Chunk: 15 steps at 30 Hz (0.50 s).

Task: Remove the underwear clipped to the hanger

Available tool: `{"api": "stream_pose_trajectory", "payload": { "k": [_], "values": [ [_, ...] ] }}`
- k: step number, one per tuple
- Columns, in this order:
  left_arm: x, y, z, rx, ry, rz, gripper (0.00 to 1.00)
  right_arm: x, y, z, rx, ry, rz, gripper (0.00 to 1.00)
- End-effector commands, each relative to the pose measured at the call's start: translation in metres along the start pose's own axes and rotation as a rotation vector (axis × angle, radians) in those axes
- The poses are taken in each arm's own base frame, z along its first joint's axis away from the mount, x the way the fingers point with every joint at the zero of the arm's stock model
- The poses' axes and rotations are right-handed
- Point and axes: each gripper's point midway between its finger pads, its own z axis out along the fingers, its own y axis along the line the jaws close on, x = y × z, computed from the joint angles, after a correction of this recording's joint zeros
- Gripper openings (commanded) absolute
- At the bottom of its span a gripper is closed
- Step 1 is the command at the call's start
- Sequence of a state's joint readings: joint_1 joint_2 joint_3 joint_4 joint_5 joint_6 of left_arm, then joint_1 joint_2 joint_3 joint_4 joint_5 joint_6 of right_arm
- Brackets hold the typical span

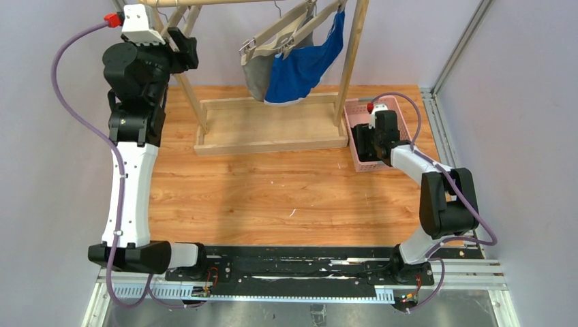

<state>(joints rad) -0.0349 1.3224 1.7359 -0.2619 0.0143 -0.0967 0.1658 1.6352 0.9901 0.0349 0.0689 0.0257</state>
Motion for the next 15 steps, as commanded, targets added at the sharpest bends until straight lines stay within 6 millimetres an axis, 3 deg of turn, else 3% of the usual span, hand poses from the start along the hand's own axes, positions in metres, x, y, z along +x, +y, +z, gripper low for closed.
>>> {"api": "stream_pose_trajectory", "payload": {
  "k": [1,10,13,15],
  "values": [
    [-0.050,-0.006,-0.031,0.021,-0.097,0.039,0.76,-0.007,0.009,-0.015,-0.021,-0.031,-0.014,0.70],
    [-0.080,-0.038,-0.056,0.179,-0.139,0.067,0.71,-0.020,0.008,-0.038,-0.010,-0.077,-0.026,0.70],
    [-0.083,-0.059,-0.055,0.253,-0.136,0.098,0.71,-0.032,0.009,-0.053,-0.001,-0.114,-0.036,0.70],
    [-0.075,-0.075,-0.043,0.302,-0.107,0.122,0.73,-0.041,0.010,-0.064,0.000,-0.143,-0.043,0.70]
  ]
}}
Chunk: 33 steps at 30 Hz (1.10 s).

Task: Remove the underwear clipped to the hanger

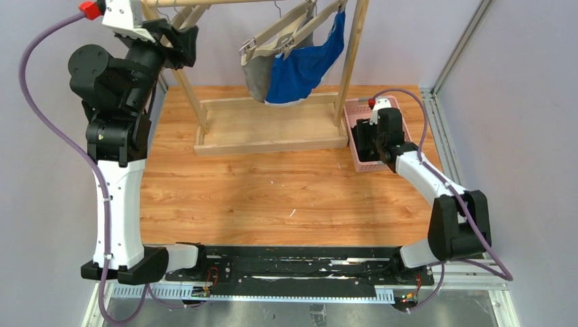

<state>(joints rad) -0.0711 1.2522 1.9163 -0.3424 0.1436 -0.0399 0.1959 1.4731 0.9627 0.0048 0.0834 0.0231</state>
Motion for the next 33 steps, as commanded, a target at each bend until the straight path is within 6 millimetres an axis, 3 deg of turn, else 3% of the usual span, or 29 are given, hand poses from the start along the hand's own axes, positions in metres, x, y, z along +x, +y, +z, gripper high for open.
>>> {"api": "stream_pose_trajectory", "payload": {
  "k": [1,4,12,20,33],
  "values": [
    [0.015,-0.036,0.021,0.157,0.057,0.049,0.74,-0.019,0.006,-0.027,0.002,-0.052,-0.038,0.69],
    [0.029,-0.054,0.040,0.243,0.078,0.024,0.84,-0.032,0.006,-0.044,0.010,-0.088,-0.046,0.70],
    [0.050,-0.090,0.075,0.420,0.050,0.007,0.81,-0.042,0.000,-0.075,0.029,-0.159,-0.040,0.70],
    [0.061,-0.112,0.104,0.499,0.052,-0.016,0.72,-0.035,0.005,-0.076,0.018,-0.148,-0.046,0.70],
    [0.098,-0.138,0.126,0.542,0.109,0.049,0.56,-0.028,0.027,-0.071,-0.037,-0.135,-0.095,0.70]
  ]
}}
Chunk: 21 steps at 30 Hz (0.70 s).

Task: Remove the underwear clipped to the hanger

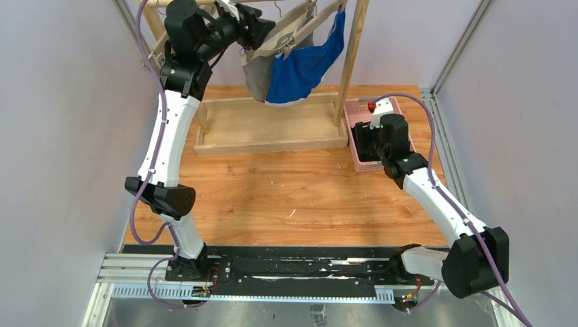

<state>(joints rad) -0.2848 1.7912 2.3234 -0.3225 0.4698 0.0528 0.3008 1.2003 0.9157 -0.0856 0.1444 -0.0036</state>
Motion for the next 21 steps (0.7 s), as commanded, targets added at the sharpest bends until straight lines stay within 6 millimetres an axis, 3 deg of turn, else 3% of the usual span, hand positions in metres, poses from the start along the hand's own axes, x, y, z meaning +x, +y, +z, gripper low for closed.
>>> {"api": "stream_pose_trajectory", "payload": {
  "k": [1,8,14,21],
  "values": [
    [0.007,-0.003,0.007,0.005,0.024,0.045,0.56,0.005,0.011,0.001,-0.021,0.007,-0.039,0.70],
    [0.025,-0.002,0.012,-0.004,0.058,0.053,0.50,0.011,0.018,0.002,-0.035,0.017,-0.063,0.70],
    [0.032,0.000,0.013,-0.019,0.081,0.076,0.40,0.011,0.022,0.003,-0.047,0.007,-0.066,0.70],
    [0.053,0.006,0.013,-0.048,0.151,0.098,0.29,0.009,0.028,0.002,-0.059,-0.004,-0.070,0.70]
  ]
}}
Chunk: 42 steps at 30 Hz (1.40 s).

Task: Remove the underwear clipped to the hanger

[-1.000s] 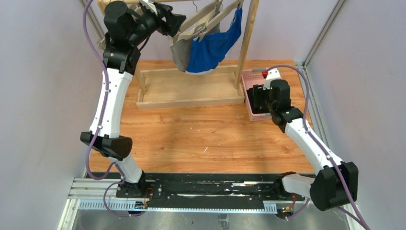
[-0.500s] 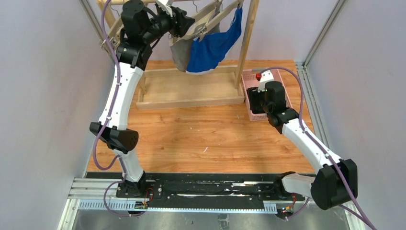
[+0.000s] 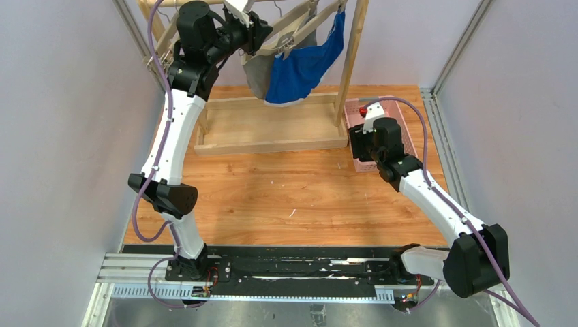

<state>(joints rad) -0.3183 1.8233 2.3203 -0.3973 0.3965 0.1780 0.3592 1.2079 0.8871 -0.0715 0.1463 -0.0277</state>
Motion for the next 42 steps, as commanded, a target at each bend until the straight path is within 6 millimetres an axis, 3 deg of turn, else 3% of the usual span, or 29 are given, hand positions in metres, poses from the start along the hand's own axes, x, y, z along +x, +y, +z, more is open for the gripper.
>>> {"api": "stream_pose_trajectory", "payload": {
  "k": [1,14,22,26,31,38,42],
  "values": [
    [0.019,0.001,0.004,-0.016,0.061,0.028,0.28,-0.001,0.006,0.001,-0.009,-0.016,-0.017,0.70],
    [0.041,0.002,0.005,-0.030,0.126,0.039,0.24,-0.005,0.008,-0.002,-0.016,-0.033,-0.027,0.70],
    [0.048,0.004,0.011,-0.038,0.132,0.019,0.01,0.000,0.007,-0.002,-0.009,-0.033,-0.032,0.70],
    [0.052,0.004,0.013,-0.035,0.138,0.011,0.00,0.002,0.006,-0.001,-0.003,-0.029,-0.036,0.70],
    [0.037,0.008,0.012,-0.061,0.088,0.002,0.00,0.005,0.007,0.001,-0.002,-0.019,-0.043,0.70],
    [-0.010,0.015,0.001,-0.120,-0.056,0.014,0.00,0.008,0.007,0.002,-0.002,-0.016,-0.045,0.70],
    [-0.025,0.020,-0.003,-0.150,-0.094,0.024,0.00,0.012,0.008,0.003,-0.003,-0.006,-0.047,0.70]
  ]
}}
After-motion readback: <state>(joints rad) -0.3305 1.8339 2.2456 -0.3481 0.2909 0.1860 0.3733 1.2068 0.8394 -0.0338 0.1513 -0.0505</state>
